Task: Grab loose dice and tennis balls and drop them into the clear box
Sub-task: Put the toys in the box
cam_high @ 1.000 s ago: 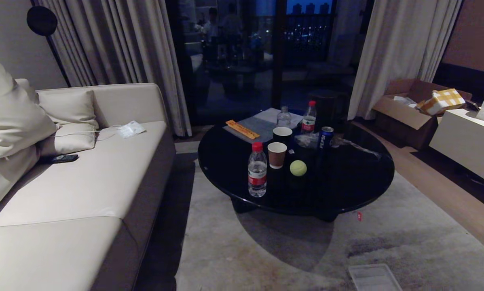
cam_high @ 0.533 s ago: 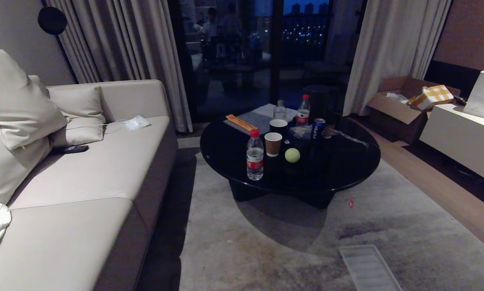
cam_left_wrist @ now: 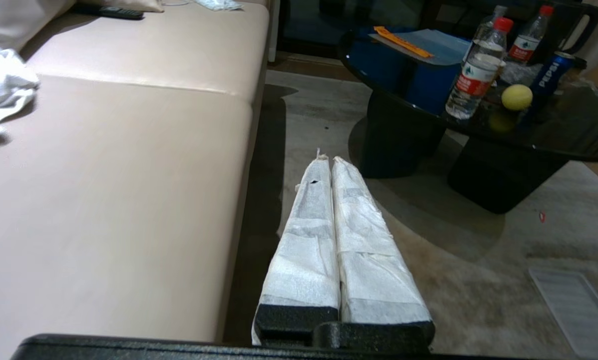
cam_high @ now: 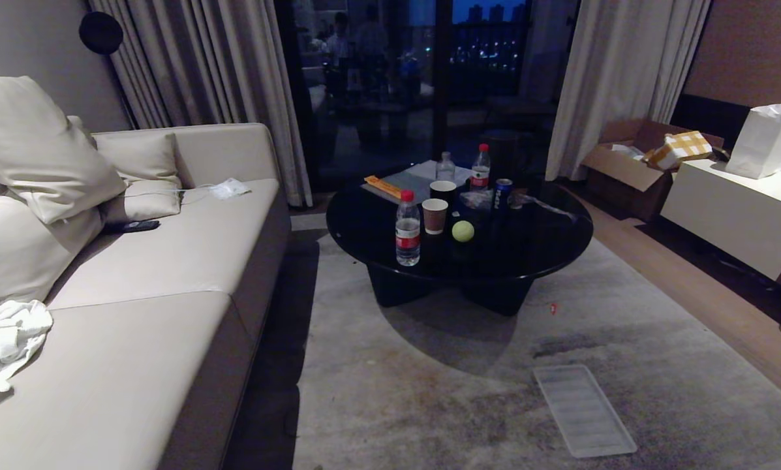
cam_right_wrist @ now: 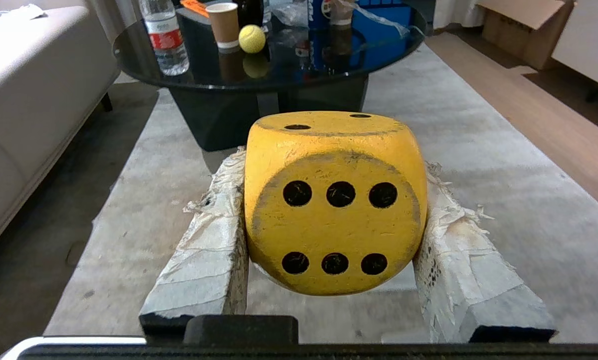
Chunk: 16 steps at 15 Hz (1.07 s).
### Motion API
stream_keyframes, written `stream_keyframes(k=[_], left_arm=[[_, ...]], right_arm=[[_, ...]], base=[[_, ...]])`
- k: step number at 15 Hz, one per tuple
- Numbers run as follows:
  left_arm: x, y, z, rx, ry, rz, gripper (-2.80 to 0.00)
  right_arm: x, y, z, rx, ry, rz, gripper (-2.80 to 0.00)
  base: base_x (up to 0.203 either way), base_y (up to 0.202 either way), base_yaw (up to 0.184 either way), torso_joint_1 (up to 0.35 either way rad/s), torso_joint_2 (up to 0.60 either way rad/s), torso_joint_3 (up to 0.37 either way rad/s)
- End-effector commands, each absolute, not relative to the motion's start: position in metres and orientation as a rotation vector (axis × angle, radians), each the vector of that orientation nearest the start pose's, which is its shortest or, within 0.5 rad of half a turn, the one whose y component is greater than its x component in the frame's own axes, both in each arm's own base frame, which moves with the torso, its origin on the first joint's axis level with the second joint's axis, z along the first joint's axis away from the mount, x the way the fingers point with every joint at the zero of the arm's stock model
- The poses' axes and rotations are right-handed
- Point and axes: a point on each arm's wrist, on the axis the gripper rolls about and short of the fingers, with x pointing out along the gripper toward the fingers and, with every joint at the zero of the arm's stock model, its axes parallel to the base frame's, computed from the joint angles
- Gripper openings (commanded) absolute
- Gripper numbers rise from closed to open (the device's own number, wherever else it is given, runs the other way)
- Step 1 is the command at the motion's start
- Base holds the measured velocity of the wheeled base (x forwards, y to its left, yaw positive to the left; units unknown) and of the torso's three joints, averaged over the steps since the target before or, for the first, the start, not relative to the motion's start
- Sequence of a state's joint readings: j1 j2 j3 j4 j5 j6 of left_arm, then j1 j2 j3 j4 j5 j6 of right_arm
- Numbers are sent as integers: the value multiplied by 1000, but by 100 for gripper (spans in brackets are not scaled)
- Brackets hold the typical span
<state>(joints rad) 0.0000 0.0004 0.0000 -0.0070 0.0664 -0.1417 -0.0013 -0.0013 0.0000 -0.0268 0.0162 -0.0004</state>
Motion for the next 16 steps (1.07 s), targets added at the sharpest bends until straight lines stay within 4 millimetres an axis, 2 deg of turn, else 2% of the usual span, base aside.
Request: stream_keyframes(k=[1, 3, 11, 16], left_arm=[[-23, 2, 76, -143, -12, 67, -280], [-23, 2, 76, -143, -11, 67, -280], [-23, 2, 76, -143, -12, 67, -280], [-23, 2, 76, -143, -12, 67, -280]], right_arm=[[-22, 0, 76, -2, -18, 15, -280], [-22, 0, 76, -2, -18, 15, -280], [-22, 0, 76, 0, -18, 15, -280], [-22, 0, 76, 0, -18, 15, -280]], base=[[-178, 0, -9, 0, -2, 2], [-148, 0, -2, 3, 4, 1], [0, 0, 0, 0, 0, 0], [1, 9, -129, 3, 0, 2]])
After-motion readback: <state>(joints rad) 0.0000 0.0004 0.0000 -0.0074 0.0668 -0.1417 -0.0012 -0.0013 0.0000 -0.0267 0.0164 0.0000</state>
